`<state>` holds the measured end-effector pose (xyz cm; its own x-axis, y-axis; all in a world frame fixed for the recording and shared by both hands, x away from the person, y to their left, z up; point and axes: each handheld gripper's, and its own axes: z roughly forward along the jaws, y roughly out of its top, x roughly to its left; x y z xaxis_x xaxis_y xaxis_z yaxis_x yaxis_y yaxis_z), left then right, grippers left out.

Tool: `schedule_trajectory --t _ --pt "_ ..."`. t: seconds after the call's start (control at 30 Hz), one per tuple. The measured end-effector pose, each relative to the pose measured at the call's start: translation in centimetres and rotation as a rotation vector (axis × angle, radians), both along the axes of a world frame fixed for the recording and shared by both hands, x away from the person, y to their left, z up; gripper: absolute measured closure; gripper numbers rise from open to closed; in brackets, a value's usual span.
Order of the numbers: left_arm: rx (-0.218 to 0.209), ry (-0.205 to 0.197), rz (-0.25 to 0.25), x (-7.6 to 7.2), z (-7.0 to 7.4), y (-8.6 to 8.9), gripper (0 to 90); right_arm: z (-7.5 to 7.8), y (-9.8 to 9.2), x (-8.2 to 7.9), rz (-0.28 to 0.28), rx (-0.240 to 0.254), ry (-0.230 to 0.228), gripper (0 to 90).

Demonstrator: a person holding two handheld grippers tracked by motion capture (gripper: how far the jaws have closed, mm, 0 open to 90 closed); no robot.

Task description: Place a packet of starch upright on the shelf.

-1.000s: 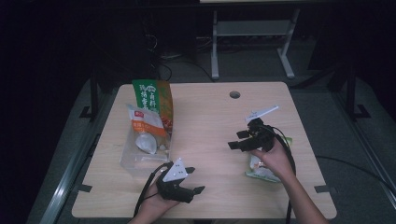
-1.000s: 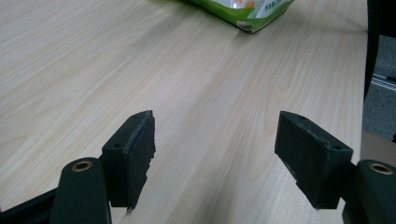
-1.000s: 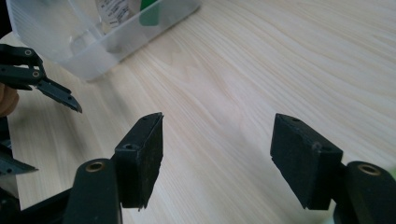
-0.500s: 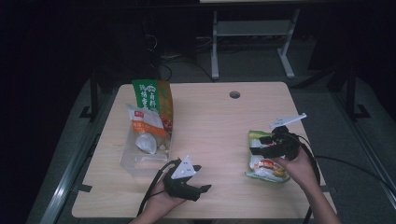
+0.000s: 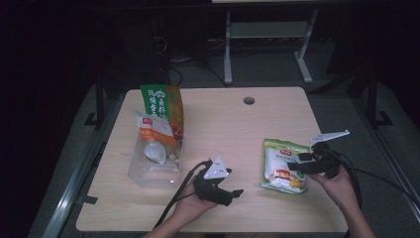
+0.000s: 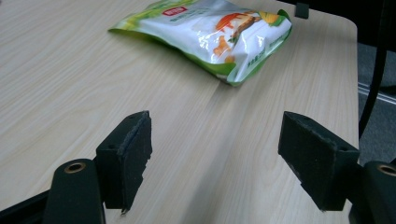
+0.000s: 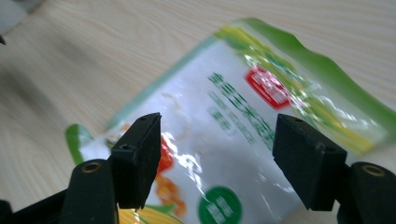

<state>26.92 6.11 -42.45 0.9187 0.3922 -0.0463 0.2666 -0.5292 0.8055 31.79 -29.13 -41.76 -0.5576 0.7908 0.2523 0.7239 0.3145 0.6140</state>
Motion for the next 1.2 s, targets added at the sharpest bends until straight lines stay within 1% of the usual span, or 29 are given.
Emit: schedule_trajectory --t 0.07,0.13,0.2,0.23,0.3,0.37,0.43,0.5,0.57,0.63,0.7,0.8,0.87,0.9,1.0,1.03,1.07,1.17,1.2 --pt "-0.006 0.003 -0.005 0.3 0.1 -0.6 25.7 -0.5 -0.7 -0.1 -0.019 -0.001 0.011 31.8" --pt "-0.001 0.004 -0.01 0.5 0.2 -1.3 25.7 -1.0 -1.5 -0.1 -0.031 -0.012 0.016 31.8" --pt "-0.005 0.005 -0.017 0.7 0.3 -1.8 25.7 -1.5 -2.1 -0.1 -0.052 -0.023 0.023 31.8" --pt "-0.002 0.006 -0.02 0.8 0.4 -2.1 25.7 -1.7 -2.4 -0.1 -0.066 -0.023 0.035 31.8" --pt "-0.005 0.006 -0.027 0.9 0.4 -2.6 25.7 -2.1 -3.0 -0.1 -0.077 -0.028 0.039 31.8" --pt "-0.006 0.01 -0.031 1.1 0.5 -3.1 25.7 -2.6 -3.5 -0.2 -0.092 -0.016 0.048 31.8" --pt "-0.008 0.014 -0.032 1.3 0.5 -3.5 25.6 -2.9 -3.9 -0.2 -0.102 0.008 0.058 31.7" --pt "-0.021 0.035 -0.04 1.7 0.4 -4.0 25.7 -3.1 -4.1 -0.1 -0.106 0.024 0.067 33.3" --pt "-0.025 0.044 -0.041 1.8 0.4 -4.4 25.6 -3.5 -4.3 0.0 -0.11 0.055 0.083 34.9" --pt "-0.024 0.05 -0.042 2.0 0.4 -4.7 25.6 -3.9 -4.5 0.2 -0.113 0.096 0.105 39.0" --pt "-0.024 0.053 -0.04 2.3 0.4 -4.9 25.6 -4.1 -4.7 0.2 -0.106 0.146 0.12 45.5" --pt "-0.025 0.054 -0.034 2.6 0.3 -5.1 25.5 -4.3 -4.7 0.1 -0.104 0.177 0.13 54.7" --pt "-0.018 0.052 -0.028 2.6 0.3 -5.1 25.6 -4.3 -4.6 -0.1 -0.087 0.184 0.126 64.9" --pt "-0.018 0.052 -0.024 2.6 0.3 -5.1 25.6 -4.2 -4.4 -0.2 -0.074 0.174 0.118 68.6" --pt "-0.02 0.042 -0.014 2.7 0.3 -5.0 25.7 -4.0 -3.8 -0.3 -0.05 0.14 0.107 74.2" --pt "-0.021 0.043 -0.013 2.7 0.3 -5.0 25.7 -3.9 -3.5 -0.4 -0.038 0.13 0.117 75.4" --pt "-0.019 0.043 -0.012 2.7 0.3 -5.0 25.8 -3.9 -3.4 -0.4 -0.03 0.132 0.124 76.2" --pt "-0.011 0.049 -0.009 2.9 0.2 -5.1 25.9 -3.8 -2.5 -0.6 -0.003 0.123 0.127 76.6" --pt "-0.01 0.051 -0.008 2.9 0.1 -5.1 26.0 -3.8 -2.3 -0.7 0.001 0.119 0.126 73.3"
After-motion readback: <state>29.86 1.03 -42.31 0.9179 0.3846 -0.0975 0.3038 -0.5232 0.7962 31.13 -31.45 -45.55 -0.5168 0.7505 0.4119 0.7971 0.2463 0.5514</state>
